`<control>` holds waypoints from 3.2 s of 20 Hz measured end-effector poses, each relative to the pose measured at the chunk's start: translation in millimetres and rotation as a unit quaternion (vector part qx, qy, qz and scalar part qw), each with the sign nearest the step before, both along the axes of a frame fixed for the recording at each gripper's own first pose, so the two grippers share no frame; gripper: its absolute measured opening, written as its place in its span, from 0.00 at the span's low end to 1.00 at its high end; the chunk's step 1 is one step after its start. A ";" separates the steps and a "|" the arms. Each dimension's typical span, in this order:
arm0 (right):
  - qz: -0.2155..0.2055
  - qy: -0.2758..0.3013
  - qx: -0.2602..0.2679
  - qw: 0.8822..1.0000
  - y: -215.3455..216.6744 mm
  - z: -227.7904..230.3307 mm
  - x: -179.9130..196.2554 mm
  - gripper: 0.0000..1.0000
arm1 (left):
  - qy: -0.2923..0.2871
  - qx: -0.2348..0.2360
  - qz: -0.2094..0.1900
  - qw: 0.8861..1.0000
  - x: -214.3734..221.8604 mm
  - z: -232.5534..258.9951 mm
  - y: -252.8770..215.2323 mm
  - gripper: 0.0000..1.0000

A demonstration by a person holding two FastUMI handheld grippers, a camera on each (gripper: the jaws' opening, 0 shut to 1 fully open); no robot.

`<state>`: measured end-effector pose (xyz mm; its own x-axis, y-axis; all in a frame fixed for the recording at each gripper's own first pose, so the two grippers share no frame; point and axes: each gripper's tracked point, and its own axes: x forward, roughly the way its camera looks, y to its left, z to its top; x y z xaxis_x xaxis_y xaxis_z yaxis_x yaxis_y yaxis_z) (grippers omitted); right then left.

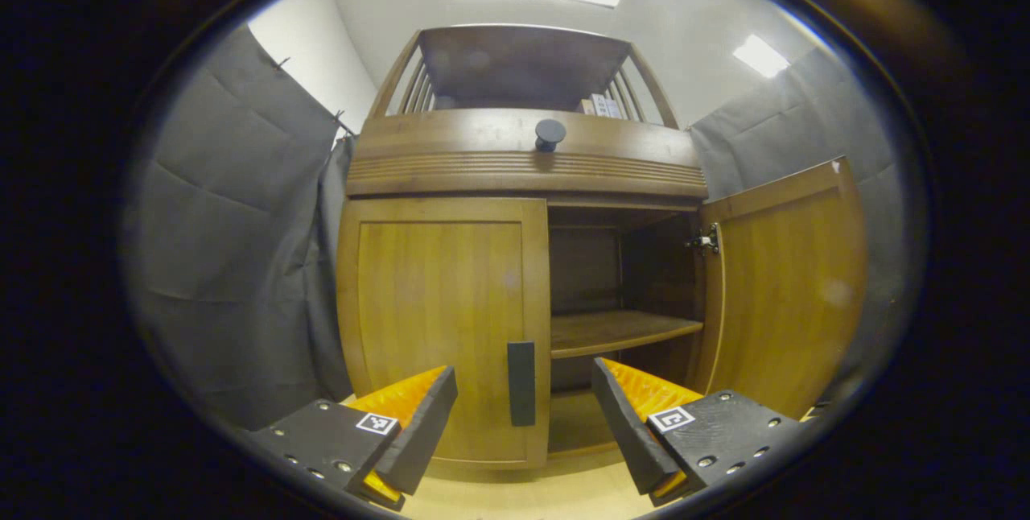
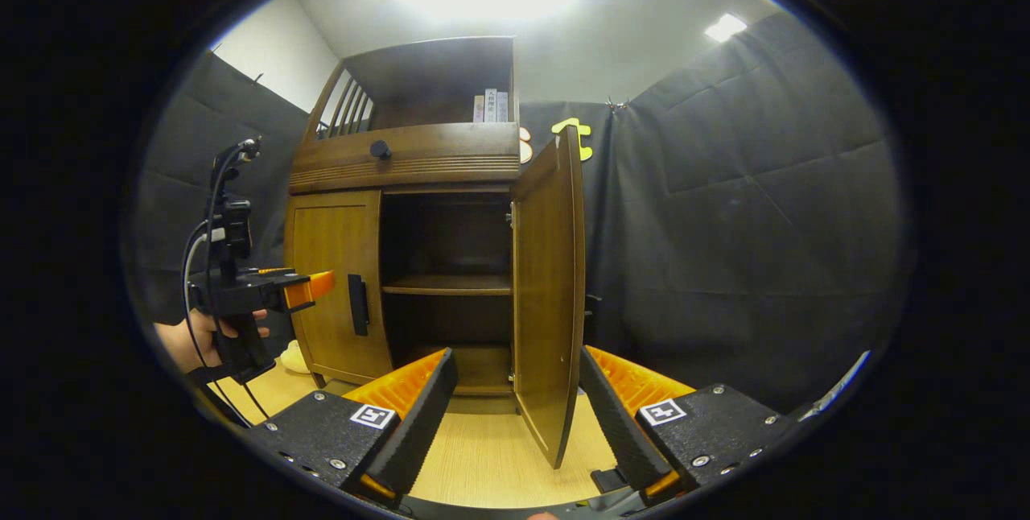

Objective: Open the right door of the double-door shoe cabinet with the right hand, and open the left door with the left hand.

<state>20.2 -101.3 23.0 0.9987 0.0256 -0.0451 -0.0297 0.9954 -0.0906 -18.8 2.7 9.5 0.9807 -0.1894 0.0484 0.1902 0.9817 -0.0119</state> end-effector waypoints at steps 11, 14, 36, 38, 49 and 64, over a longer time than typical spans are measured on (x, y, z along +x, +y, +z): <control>-0.024 0.023 0.011 0.999 -21.1 -15.8 7.1 0.94 | 0.040 -0.003 0.008 0.999 26.3 -24.0 -4.2 0.96; -0.027 0.036 0.014 0.999 -26.2 -24.5 9.4 0.94 | 0.048 -0.003 0.013 0.999 29.9 -28.2 -3.6 1.00; -0.015 0.058 0.021 0.998 -18.1 -42.4 13.9 0.94 | 0.096 0.020 -0.004 0.995 56.2 -69.8 -16.2 0.32; -0.008 0.051 0.019 0.999 -10.4 -36.0 12.6 0.92 | 0.098 0.012 0.001 0.995 48.7 -71.0 -12.4 0.17; 0.014 0.040 0.026 0.999 14.8 -33.7 13.4 0.94 | 0.102 -0.003 -0.008 0.995 48.9 -69.0 -11.4 0.22; 0.033 0.034 0.038 0.998 43.2 -32.7 -1.5 0.94 | 0.100 -0.018 -0.009 0.995 45.5 -67.6 -11.0 0.17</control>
